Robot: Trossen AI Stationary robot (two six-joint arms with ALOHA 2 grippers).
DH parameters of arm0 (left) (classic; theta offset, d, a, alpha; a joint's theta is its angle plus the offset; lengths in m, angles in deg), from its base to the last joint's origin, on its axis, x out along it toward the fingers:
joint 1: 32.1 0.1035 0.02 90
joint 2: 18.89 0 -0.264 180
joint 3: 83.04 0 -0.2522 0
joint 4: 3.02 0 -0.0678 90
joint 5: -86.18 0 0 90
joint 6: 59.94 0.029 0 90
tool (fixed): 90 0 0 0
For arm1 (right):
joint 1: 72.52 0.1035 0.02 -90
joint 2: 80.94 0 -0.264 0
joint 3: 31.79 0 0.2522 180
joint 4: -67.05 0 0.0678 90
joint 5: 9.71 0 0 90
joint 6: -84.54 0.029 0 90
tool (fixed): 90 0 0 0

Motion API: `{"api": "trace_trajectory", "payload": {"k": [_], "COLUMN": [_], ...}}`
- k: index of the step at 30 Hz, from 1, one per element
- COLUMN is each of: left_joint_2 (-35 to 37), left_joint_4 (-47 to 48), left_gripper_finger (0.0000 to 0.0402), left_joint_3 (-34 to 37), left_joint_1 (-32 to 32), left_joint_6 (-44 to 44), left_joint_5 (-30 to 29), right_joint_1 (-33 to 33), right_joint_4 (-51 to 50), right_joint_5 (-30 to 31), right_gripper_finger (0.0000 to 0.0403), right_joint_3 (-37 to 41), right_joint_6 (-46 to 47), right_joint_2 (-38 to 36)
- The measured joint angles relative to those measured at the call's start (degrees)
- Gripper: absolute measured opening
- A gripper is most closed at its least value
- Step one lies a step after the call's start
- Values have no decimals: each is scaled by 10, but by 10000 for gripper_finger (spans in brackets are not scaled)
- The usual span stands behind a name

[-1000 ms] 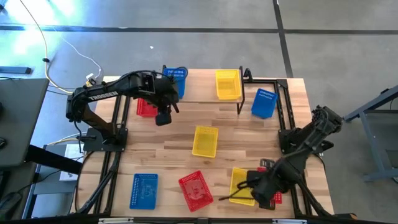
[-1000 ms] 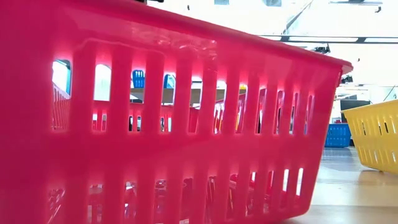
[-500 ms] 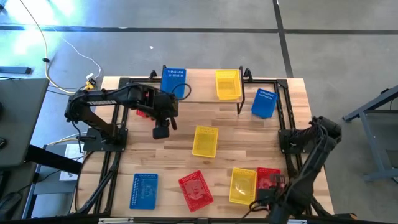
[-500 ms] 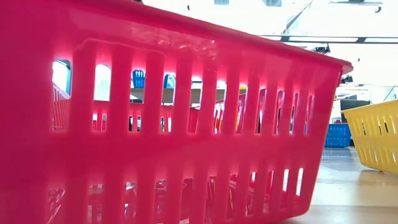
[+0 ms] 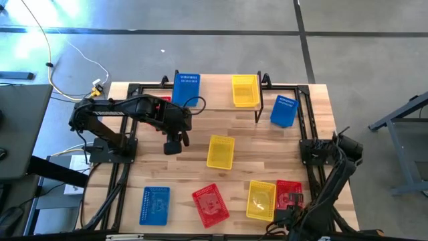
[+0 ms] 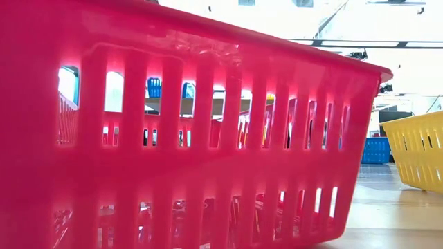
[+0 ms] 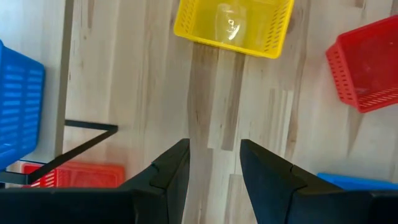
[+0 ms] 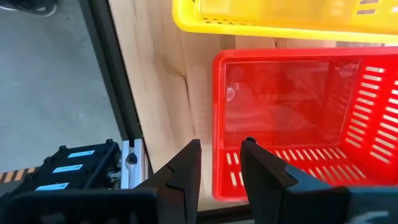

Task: Stack baskets on shelf by color
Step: Put the right red basket on the shelf

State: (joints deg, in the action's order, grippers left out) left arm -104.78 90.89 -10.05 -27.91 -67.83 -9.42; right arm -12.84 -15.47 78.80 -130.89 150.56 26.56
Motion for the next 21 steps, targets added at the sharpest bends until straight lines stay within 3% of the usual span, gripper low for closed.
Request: {"api": "trace_trajectory", "payload": {"k": [21], "left_joint_2": [0], "left_joint_4": [-1], "left_gripper_finger": [131], "left_joint_3": [0], "left_joint_1": [-6], "left_joint_6": [-5], "left_joint_5": [-2], "right_joint_1": [0], "right_joint_4": [4], "right_joint_5": [-38], "right_gripper_finger": [96], "right_joint_3": [0], "right_joint_6": [15], "right_joint_2": [89]}}
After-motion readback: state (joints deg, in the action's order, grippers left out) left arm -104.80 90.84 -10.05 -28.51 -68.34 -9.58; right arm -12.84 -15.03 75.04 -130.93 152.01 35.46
